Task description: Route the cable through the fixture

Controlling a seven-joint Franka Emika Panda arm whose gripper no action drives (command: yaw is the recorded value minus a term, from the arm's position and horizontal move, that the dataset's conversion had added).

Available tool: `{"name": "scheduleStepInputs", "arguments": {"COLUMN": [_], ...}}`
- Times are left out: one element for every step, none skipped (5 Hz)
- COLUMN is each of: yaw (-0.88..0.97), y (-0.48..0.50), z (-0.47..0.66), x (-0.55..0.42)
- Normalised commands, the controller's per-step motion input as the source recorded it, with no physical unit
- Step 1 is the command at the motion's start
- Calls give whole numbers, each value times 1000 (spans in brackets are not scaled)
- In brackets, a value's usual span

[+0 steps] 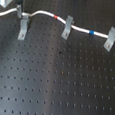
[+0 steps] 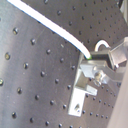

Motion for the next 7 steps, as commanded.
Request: {"name": "scheduleStepInputs", "arguments": {"yaw": [-343, -483, -274, 0, 283, 511, 623], "y": [-4, -111, 165, 412, 414, 183, 129], "z": [-71, -385, -297, -46, 233, 149, 153], "x": [-323, -43, 46, 231, 66, -120, -378]}}
